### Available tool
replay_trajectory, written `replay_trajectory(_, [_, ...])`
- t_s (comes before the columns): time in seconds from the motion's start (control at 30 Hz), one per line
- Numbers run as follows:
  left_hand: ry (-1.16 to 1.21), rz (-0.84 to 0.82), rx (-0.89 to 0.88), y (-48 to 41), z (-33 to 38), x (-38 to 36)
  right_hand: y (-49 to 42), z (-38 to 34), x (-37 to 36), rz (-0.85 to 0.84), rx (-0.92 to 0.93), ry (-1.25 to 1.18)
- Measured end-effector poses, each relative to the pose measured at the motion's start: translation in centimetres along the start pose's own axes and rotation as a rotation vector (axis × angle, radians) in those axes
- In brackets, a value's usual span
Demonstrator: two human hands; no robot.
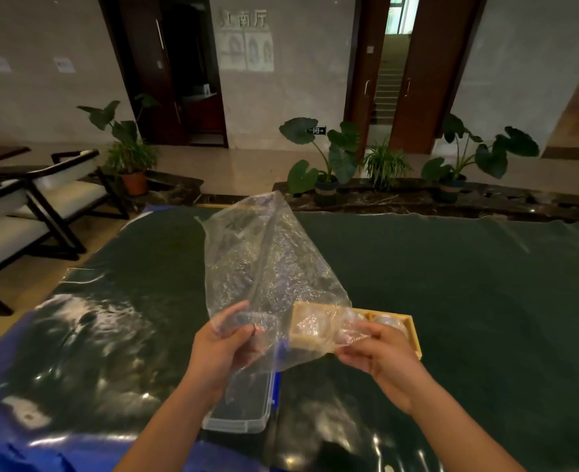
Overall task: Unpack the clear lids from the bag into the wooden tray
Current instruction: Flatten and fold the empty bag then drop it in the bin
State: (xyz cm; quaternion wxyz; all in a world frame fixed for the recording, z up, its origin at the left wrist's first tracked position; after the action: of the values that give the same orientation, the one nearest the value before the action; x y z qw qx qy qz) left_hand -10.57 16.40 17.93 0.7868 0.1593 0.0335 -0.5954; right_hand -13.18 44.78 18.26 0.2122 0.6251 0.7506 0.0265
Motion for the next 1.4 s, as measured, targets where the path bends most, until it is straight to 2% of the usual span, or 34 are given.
replay_trajectory(0.1, [-0.040, -0.004, -0.016, 0.2, 0.4, 0.1, 0.6, -0.3, -0.8, -0.151, -0.077, -0.309])
replay_trajectory(0.13, [-0.059, -0.008, -0.022, 0.3, 0.6, 0.0, 0.8, -0.4, -1.1, -0.195, -0.103, -0.338])
replay_trajectory(0.2, [-0.076, -0.020, -0.025, 0.4, 0.7, -0.2, 0.6, -0.4, -1.4, -0.200, -0.063, -0.158])
replay_trajectory(0.27, [-0.046, -0.011, -0.024, 0.3, 0.8, -0.3, 0.4, -0.7, -0.5, -0.048, 0.047, 0.150])
replay_trajectory(0.33, [0.055, 0.042, -0.014, 0.0, 0.9, 0.3, 0.4, -0.3, 0.3, 0.023, 0.073, 0.217])
replay_trajectory(0.4, [0.113, 0.065, -0.003, 0.0, 0.9, 0.5, 0.7, 0.6, 1.0, 0.003, 0.035, 0.246])
replay_trajectory(0.5, [0.021, -0.023, -0.030, 0.8, 1.1, -0.4, 1.0, 0.9, 0.7, -0.118, -0.038, 0.389])
replay_trajectory(0.57, [-0.091, -0.089, -0.047, 1.3, 1.3, -1.2, 0.4, -0.6, 0.3, -0.087, -0.014, 0.358])
replay_trajectory(0.67, [-0.197, -0.173, -0.058, 1.7, 1.2, -2.0, -1.1, -5.1, 0.2, 0.090, 0.185, 0.234])
replay_trajectory(0.77, [-0.218, -0.149, -0.053, 1.8, 0.8, -1.2, -1.4, -8.1, 1.3, 0.268, 0.345, 0.144])
replay_trajectory(0.83, [-0.258, -0.173, -0.018, 1.8, 0.6, -0.7, -1.8, -8.3, 1.7, 0.256, 0.340, 0.115])
replay_trajectory(0.93, [-0.264, -0.269, 0.015, 2.1, 1.5, -1.2, -2.4, -7.4, 0.5, 0.088, 0.277, 0.164])
replay_trajectory(1.07, [-0.295, -0.108, -0.058, 0.2, 3.9, -1.5, -2.3, -7.1, -0.4, -0.016, 0.252, 0.202])
replay_trajectory(1.17, [-0.254, 0.027, -0.137, -0.6, 4.1, -1.5, -2.0, -7.5, -0.1, -0.014, 0.281, 0.175])
replay_trajectory(1.23, [-0.135, 0.119, -0.124, -0.5, 3.7, -0.5, -1.7, -7.7, 0.6, 0.039, 0.312, 0.211])
replay_trajectory(1.33, [0.047, 0.107, -0.075, -0.3, 3.1, -1.0, -1.2, -7.5, 1.0, 0.052, 0.305, 0.202])
replay_trajectory(1.4, [0.076, 0.105, -0.073, -0.4, 3.1, -1.5, -1.1, -6.2, 0.4, -0.068, 0.217, 0.168])
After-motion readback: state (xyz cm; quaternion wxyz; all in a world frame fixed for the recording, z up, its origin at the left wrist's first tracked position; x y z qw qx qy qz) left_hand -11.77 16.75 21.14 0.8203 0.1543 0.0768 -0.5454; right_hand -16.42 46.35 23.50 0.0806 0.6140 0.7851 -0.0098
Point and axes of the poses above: each hand's wrist, its own y-axis away from the middle knuckle, its own x-axis out of the back of the hand, z = x × y, the point moved 10 cm from there along -y, towards the middle knuckle, and after that the axes turned 2 degrees about y, right-handed, at the moved point
